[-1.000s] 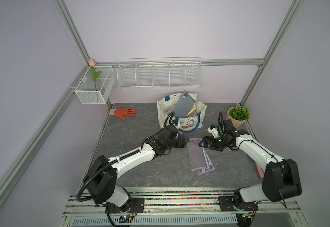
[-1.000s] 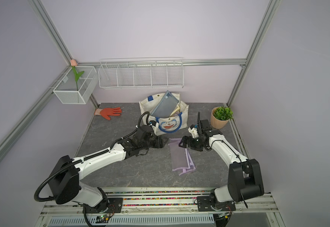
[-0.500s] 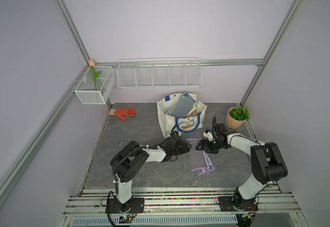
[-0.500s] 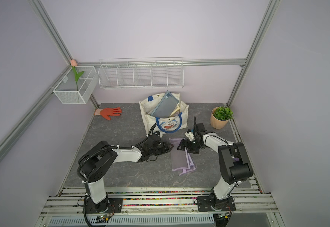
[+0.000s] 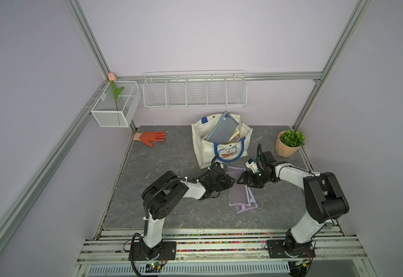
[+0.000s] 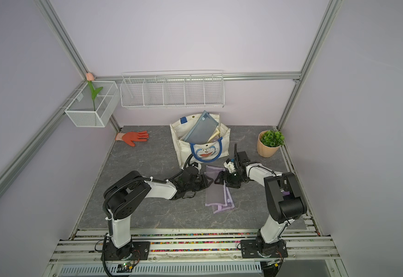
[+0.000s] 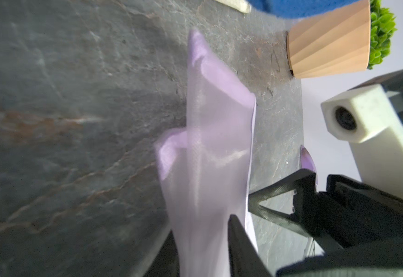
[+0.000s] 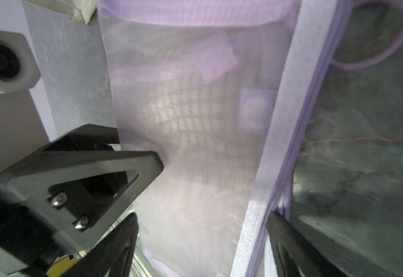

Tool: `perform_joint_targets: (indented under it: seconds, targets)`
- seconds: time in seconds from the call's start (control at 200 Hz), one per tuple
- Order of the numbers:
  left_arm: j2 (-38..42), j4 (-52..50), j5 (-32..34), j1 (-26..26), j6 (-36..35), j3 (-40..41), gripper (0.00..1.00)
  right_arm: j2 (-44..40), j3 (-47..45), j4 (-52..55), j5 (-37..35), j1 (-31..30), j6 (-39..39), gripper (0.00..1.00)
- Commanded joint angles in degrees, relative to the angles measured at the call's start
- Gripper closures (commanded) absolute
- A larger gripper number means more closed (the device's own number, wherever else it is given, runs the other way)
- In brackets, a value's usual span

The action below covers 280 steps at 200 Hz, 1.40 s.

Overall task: Put the pencil pouch into the canvas bag
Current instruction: Pick up the pencil pouch.

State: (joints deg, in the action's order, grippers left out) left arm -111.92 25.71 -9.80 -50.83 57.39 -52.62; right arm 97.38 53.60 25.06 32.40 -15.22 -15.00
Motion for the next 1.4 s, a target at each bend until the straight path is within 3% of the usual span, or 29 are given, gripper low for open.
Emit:
perform_joint_targets:
  seconds: [0.0,0.23,0.395,0.585,0.975,1.395]
  targets:
    - [1.4,0.6,0.5,-0.3,1.0,0.7,0.77,1.3,-1.1,-0.4,1.2,-0.9,-0.6,0.14]
    - [4.7,-1.0,0.8,-0.2,-0.2,3.0,0.74,1.8,-1.7,-0.9,1.3,-1.2,-1.0,0.15]
    - [8.0,-5.3,1.1,-0.3,-2.5,3.9,0.87,2.2,-2.4,-1.3,1.2,-1.3,-1.1,0.15]
    - [10.1,-8.3,0.3,-0.2,-3.8,4.4,0.77,2.5,-2.8,-1.5,1.2,-1.3,-1.2,0.15]
    - [12.1,-11.6,-3.0,-0.6,-2.4,7.4,0.67,2.5,-2.9,-1.7,1.1,-1.3,-1.2,0.16]
    - [12.1,-8.4,-3.3,-4.5,1.1,8.4,0.72,2.5,-2.9,-1.7,0.9,-1.5,-1.1,0.16]
